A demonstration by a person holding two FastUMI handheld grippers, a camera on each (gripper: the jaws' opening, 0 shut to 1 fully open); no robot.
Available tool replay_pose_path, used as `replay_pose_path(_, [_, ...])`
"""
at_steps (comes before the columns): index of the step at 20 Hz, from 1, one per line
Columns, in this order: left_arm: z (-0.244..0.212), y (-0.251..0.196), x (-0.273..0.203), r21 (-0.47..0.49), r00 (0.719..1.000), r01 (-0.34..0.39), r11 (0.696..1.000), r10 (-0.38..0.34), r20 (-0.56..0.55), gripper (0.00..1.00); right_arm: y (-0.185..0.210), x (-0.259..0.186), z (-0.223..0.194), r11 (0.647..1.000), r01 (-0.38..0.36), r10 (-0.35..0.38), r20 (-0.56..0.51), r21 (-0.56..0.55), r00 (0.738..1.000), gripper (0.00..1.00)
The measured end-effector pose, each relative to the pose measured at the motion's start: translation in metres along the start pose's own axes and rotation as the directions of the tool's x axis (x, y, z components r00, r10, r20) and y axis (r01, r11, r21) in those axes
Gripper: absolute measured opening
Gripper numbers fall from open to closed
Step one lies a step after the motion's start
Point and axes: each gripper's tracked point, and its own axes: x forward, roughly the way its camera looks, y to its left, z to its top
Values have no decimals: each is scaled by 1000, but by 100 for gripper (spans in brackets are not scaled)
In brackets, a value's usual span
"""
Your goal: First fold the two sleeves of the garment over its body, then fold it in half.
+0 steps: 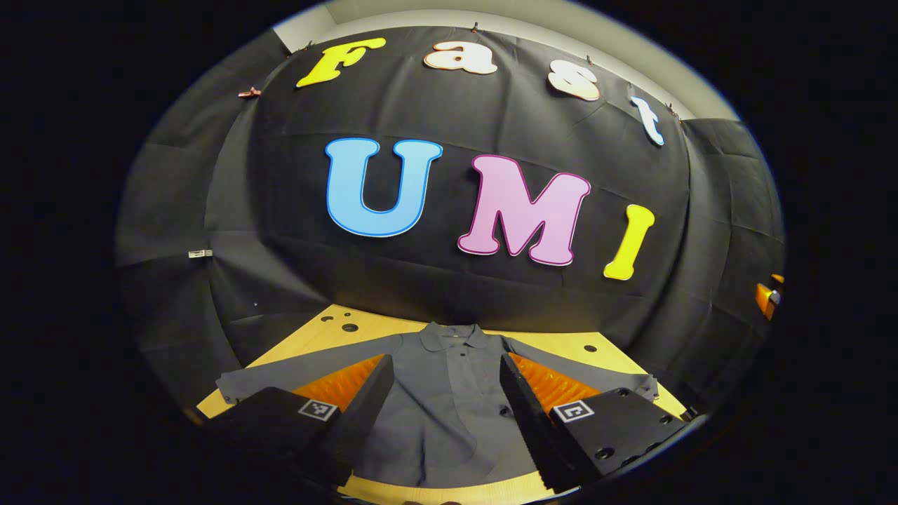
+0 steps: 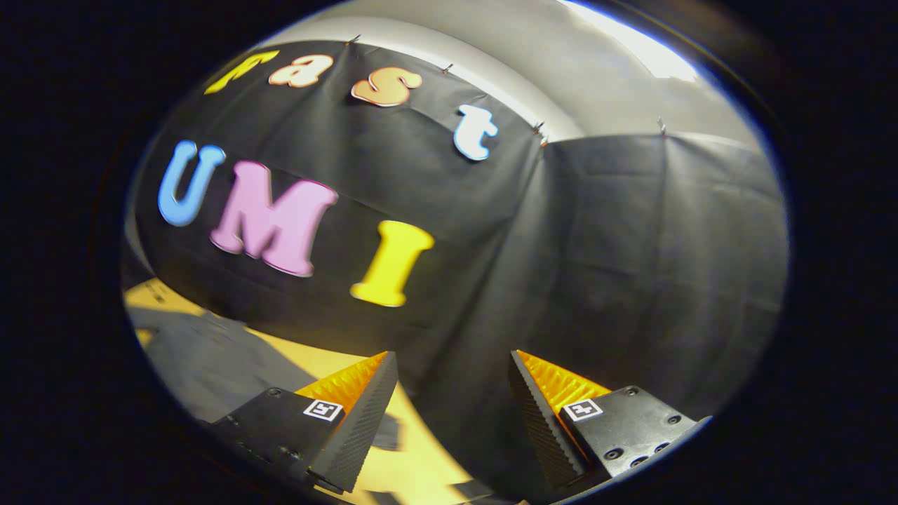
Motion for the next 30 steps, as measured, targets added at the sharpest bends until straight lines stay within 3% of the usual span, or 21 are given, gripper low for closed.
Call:
replay_pose_path(1, [3,4,-2,0,1000,0,1000,0,10,96,43,1,3,998,-49,49,5,38,999,98])
replay_pose_path(2, [8,7,-4,2,1000,-2,1000,1,23,96,78,4,8,993,-98,97,18,59,995,93])
replay_pose_path(3, [10,12,-5,6,999,-9,1000,9,36,96,108,6,12,988,-141,139,37,70,990,97])
replay_pose_path(6, [12,28,-3,15,997,-62,998,61,44,96,183,17,15,953,-288,286,40,95,957,98])
replay_pose_path(10, [12,45,8,-18,989,-142,990,143,40,96,232,36,2,912,-393,395,3,115,919,98])
replay_pose_path(15, [12,60,21,-17,979,-202,979,203,30,96,234,77,-40,917,-370,388,-121,153,914,98])
replay_pose_path(21, [-2,78,32,-32,962,-273,961,273,-26,96,184,140,-123,958,-236,278,-327,162,903,98])
replay_pose_path(26, [-25,88,34,-25,938,-336,941,332,-103,96,147,179,-192,972,-186,233,-462,146,856,98])
replay_pose_path(30, [-39,94,35,-20,910,-392,920,385,-154,96,112,201,-250,982,-121,182,-579,144,794,98])
